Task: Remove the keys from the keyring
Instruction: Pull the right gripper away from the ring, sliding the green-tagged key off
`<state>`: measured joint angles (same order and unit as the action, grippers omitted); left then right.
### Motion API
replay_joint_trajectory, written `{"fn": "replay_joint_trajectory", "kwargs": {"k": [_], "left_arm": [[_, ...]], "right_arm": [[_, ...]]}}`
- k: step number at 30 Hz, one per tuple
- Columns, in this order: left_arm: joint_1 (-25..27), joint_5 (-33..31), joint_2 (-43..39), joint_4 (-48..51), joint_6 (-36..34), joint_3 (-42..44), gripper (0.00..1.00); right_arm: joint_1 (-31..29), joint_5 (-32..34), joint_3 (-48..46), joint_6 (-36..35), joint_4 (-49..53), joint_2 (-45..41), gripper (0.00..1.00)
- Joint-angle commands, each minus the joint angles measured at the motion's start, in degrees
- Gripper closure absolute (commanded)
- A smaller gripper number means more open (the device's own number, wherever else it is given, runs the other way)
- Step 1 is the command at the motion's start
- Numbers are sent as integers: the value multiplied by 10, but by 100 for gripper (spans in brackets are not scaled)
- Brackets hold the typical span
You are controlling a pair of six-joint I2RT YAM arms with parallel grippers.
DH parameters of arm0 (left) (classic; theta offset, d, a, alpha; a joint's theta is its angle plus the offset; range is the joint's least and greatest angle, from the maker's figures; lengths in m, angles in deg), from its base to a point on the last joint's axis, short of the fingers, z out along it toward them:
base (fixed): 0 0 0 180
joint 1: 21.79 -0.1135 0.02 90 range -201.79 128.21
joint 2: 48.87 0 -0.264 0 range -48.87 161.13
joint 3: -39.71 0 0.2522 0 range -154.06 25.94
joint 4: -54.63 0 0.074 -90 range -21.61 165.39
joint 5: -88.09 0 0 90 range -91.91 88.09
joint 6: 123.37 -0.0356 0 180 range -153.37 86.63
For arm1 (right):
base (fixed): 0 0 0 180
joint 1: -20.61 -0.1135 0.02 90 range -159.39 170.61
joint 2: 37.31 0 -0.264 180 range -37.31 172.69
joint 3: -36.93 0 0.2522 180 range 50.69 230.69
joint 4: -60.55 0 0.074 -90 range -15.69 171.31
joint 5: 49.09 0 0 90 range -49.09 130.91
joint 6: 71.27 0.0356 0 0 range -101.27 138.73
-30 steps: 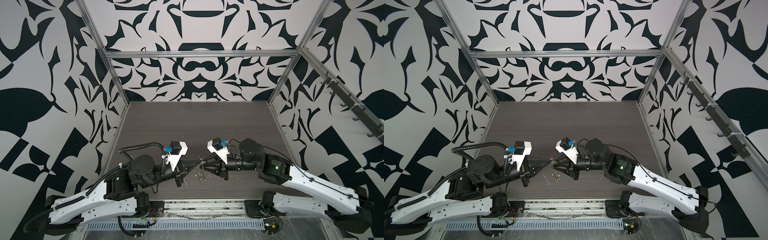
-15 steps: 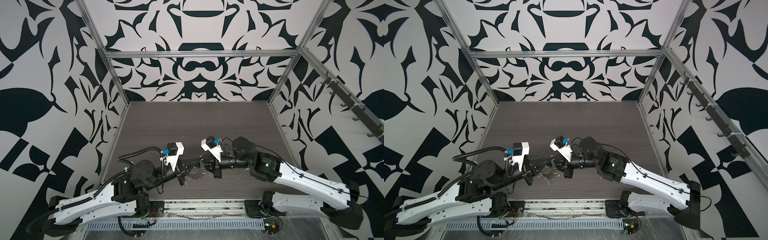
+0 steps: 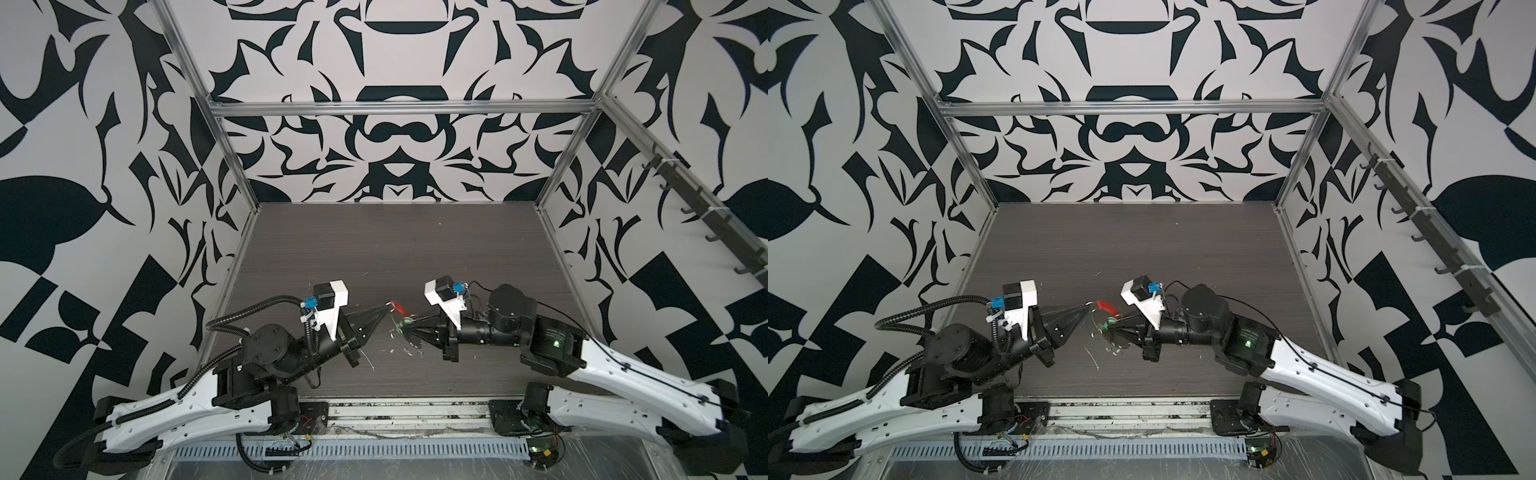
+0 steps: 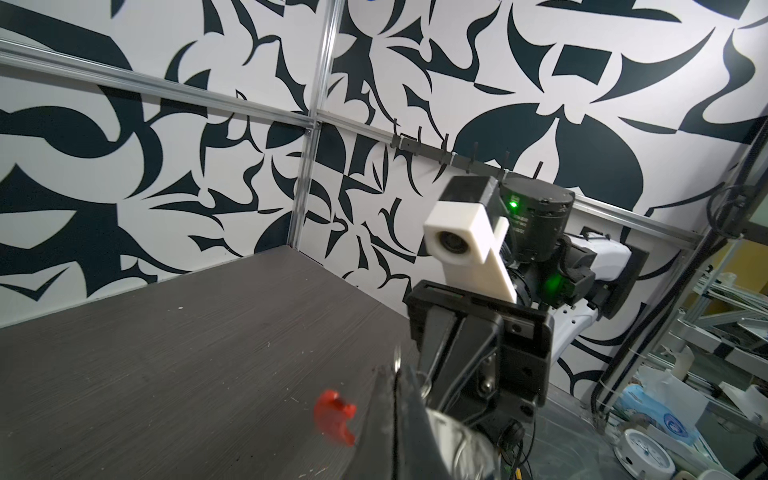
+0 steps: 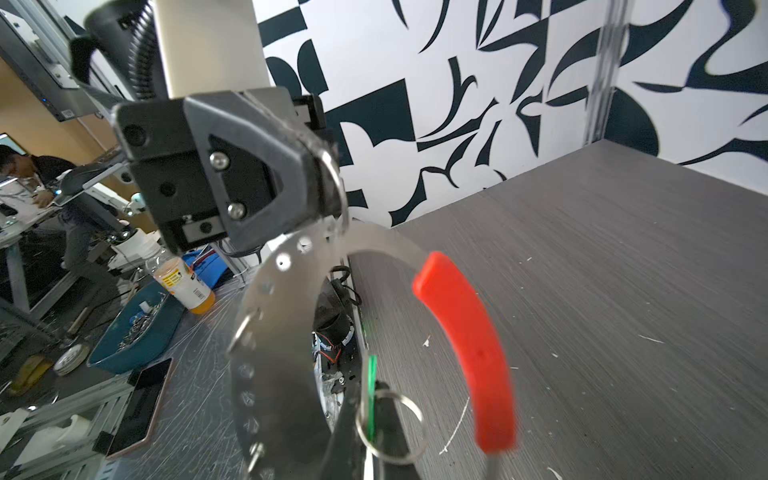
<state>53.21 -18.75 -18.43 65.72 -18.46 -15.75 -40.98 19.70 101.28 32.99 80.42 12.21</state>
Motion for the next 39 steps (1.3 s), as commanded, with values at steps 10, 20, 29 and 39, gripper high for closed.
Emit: {"fn": "replay_joint_trajectory", "kwargs": {"k": [10,20,29,39], "left_arm": [[-1,-68,-23,14,-2,27,100],[-1,-69,-4,5,4,38,100],[-1,-90,-29,29,16,46,100],[-1,-156,16,66,76,71,100]], "right_arm": [[-1,261,-63,21,87,-119,100],[-1,255,-93,48,43,-88,100],[53,239,-142,83,45,-36,100],[117,161,-193,140,4,101,100]]}}
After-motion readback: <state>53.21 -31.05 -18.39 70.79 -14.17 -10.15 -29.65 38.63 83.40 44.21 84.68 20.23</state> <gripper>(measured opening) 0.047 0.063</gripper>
